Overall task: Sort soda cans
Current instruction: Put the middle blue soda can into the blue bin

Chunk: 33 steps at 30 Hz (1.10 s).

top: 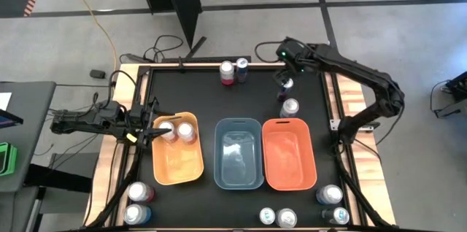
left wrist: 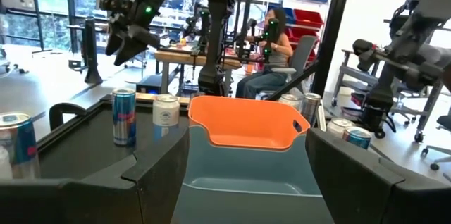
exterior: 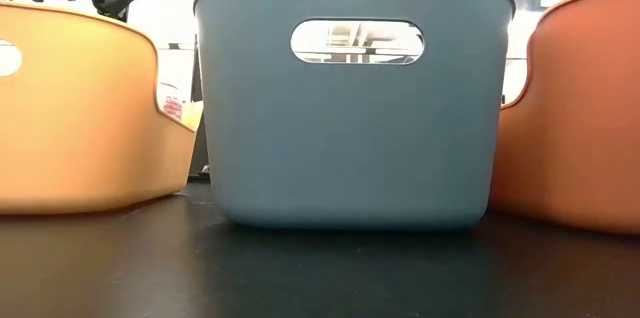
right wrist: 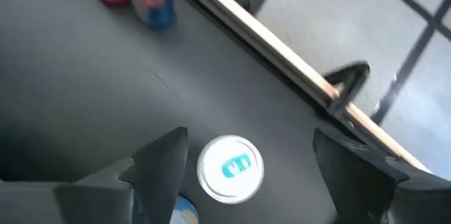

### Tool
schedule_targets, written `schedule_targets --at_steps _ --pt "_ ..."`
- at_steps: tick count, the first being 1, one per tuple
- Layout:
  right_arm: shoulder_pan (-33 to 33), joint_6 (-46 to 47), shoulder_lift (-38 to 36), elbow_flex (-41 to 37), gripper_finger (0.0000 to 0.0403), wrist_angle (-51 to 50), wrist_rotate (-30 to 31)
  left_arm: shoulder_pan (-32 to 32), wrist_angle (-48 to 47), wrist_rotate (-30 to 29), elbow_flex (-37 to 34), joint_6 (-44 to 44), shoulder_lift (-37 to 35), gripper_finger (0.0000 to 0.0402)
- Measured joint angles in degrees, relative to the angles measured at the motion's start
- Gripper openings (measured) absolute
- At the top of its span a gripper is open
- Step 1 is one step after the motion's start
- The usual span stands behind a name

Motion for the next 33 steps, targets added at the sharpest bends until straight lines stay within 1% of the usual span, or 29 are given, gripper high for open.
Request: schedule_targets --at_steps 6,8,12,16,20,24,29,33 --pt "-1.32 0.14 2.74 0.0 0.0386 -1.77 -1.02 0.0 -0.4 0.0 0.0 -0.07 0.0 0.0279" --pt "-1.29 0.32 4.0 0.0 0.0396 -2.77 -1.35 0.0 -0.55 0.0 0.0 -0.09 0.0 0.0279" --pt "-1.32 1.1 6.49 0.0 0.0393 -4.91 -3.1 0.0 -1.25 0.01 0.0 -0.09 -0.02 0.0279" --pt "-1.25 1.16 8.02 0.0 0.0399 -5.81 -3.37 0.0 -1.82 0.0 0.0 -0.09 0.0 0.0279" --pt "-1.97 1.14 8.15 -0.55 0.0399 -5.23 -3.67 0.0 -1.82 0.02 0.0 -0.09 0.0 0.0279" --pt "-2.74 1.16 8.12 -3.1 0.0399 -5.04 -5.12 0.0 -1.84 0.02 0.0 -0.12 0.0 0.0279" --pt "-2.72 1.07 8.16 -7.88 0.0399 -1.0 -6.44 0.0 -1.9 0.02 0.0 -0.11 0.0 0.0279" --pt "-2.71 0.61 8.16 -10.0 0.0398 2.47 -7.89 0.0 -1.93 0.02 0.0 -0.11 -0.01 0.0279"
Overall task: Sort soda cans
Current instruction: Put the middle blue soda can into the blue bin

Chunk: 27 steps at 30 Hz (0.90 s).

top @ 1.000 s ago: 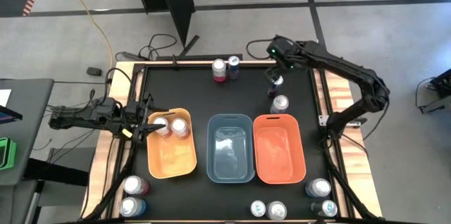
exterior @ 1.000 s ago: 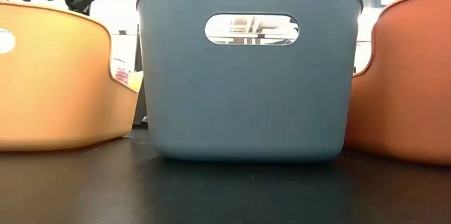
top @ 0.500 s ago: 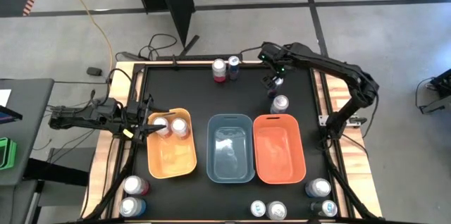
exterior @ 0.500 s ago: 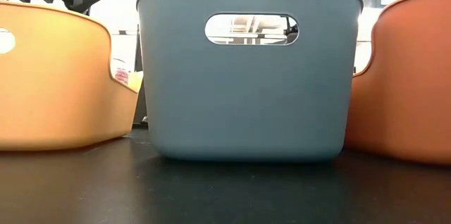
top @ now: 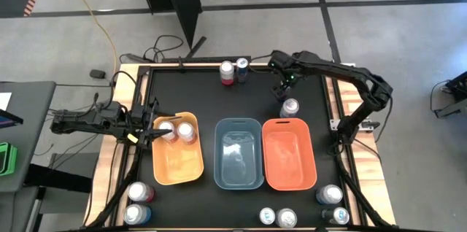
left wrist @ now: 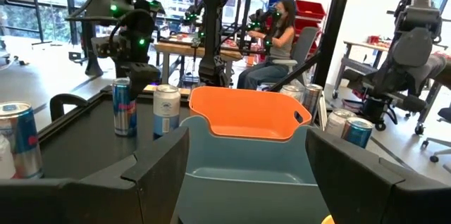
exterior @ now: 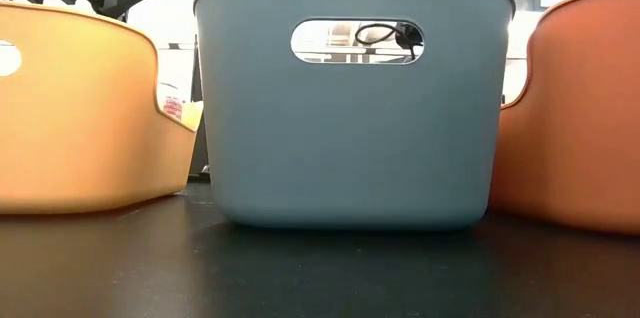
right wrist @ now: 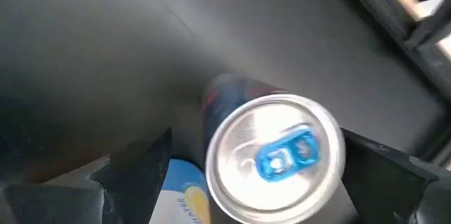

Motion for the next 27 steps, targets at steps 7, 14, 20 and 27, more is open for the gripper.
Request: schedule_targets --at_steps 7,14,20,27 --pt "0.04 -0.54 0.0 -0.57 0.0362 1.48 -1.36 0.02 0.0 0.0 0.0 0.0 0.0 0.0279" --pt "0.07 -0.5 -0.03 -0.57 0.0276 1.23 -2.22 0.02 0.02 0.0 0.0 0.0 0.02 0.0279" --pt "0.07 -0.52 -0.09 -0.57 0.0228 1.26 -2.29 0.02 0.02 0.0 0.0 0.0 0.02 0.0279" --pt "1.28 -0.75 0.06 1.25 0.0228 -0.55 -2.73 0.02 0.02 0.0 0.0 0.0 0.01 0.0279"
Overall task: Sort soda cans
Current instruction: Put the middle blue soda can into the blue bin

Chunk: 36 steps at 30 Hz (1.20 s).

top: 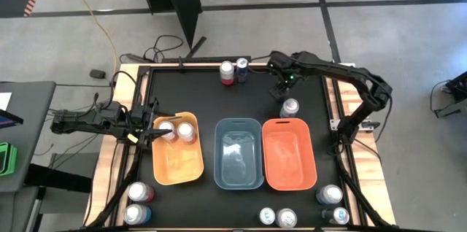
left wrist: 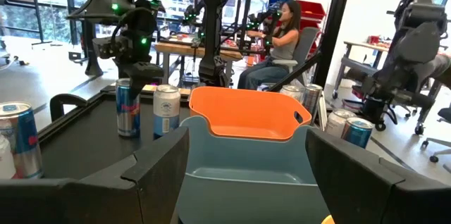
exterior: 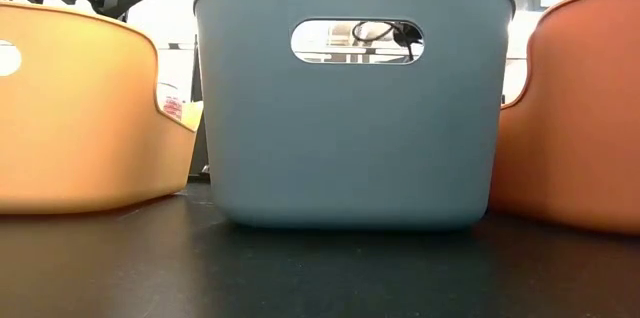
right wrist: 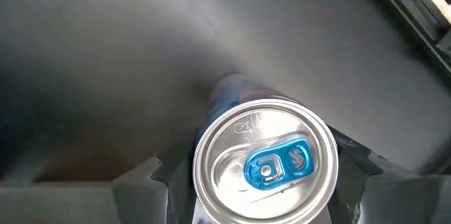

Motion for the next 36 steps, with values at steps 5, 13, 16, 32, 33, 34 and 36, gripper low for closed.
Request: schedule_targets --at_steps 5,13,16,32,33,34,36 --pt "2.47 -0.67 -0.04 6.97 0.0228 -3.82 0.76 0.0 0.02 -0.66 0.0 0.02 0.01 0.0279" --pt "10.43 -3.24 -0.06 20.78 0.0228 -9.49 1.38 0.0 0.02 -1.09 0.0 0.02 0.01 0.0279" --pt "14.97 -3.5 -0.06 25.05 0.0228 -10.43 1.4 0.0 0.0 -1.09 0.0 0.02 -0.01 0.0279" --pt "39.01 0.92 3.55 29.47 0.0228 -7.74 1.16 0.0 -0.26 -1.11 0.0 0.39 -0.02 0.0279" --pt "39.39 1.16 4.75 29.47 0.0228 -7.66 1.18 0.0 -0.24 -1.09 0.0 0.37 0.0 0.0279" --pt "39.58 1.45 6.13 29.47 0.0228 -7.71 1.22 0.0 -0.16 -1.09 0.0 0.37 0.0 0.0279" --pt "39.74 1.56 9.12 29.47 0.0228 -8.69 1.35 0.0 0.13 -1.09 0.0 0.35 -0.02 0.0279"
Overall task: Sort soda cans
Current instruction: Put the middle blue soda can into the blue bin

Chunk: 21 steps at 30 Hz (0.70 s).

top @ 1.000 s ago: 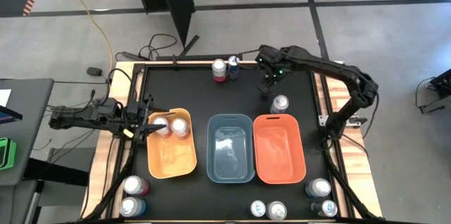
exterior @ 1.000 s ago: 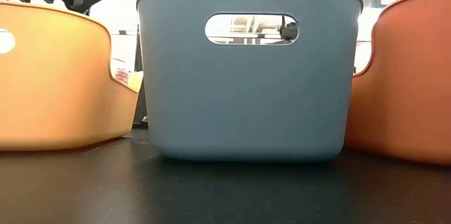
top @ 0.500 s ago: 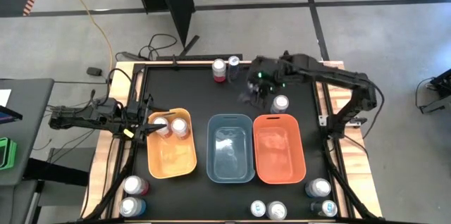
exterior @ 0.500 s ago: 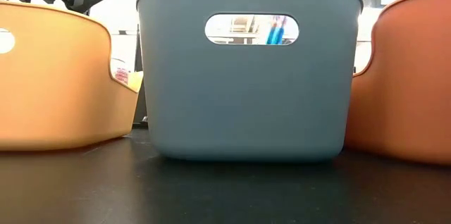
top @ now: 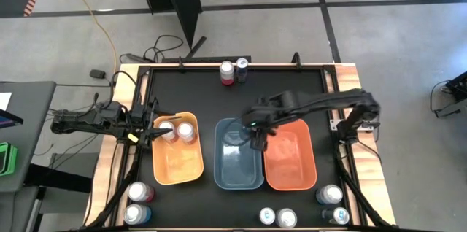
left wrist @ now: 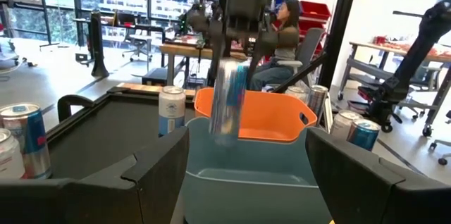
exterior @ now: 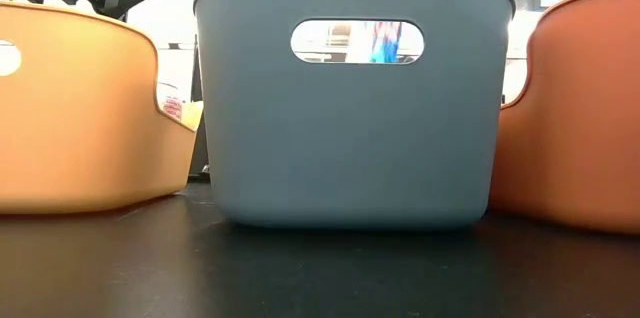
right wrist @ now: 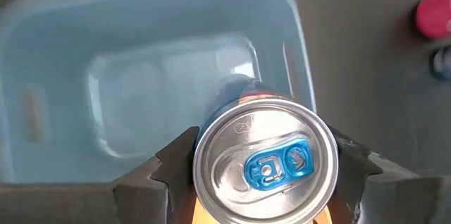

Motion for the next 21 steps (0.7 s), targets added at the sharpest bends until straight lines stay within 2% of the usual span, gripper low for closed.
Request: schedule_targets --at_steps 11,21 --pt "-1.23 -0.89 11.43 -0.07 0.0228 -2.09 -0.08 0.0 0.09 -0.02 0.0 -0.37 0.0 0.0279" --pt "-2.45 0.04 14.09 0.11 0.0231 -2.33 -0.04 -0.02 0.04 -0.01 0.0 -0.37 0.02 0.0279"
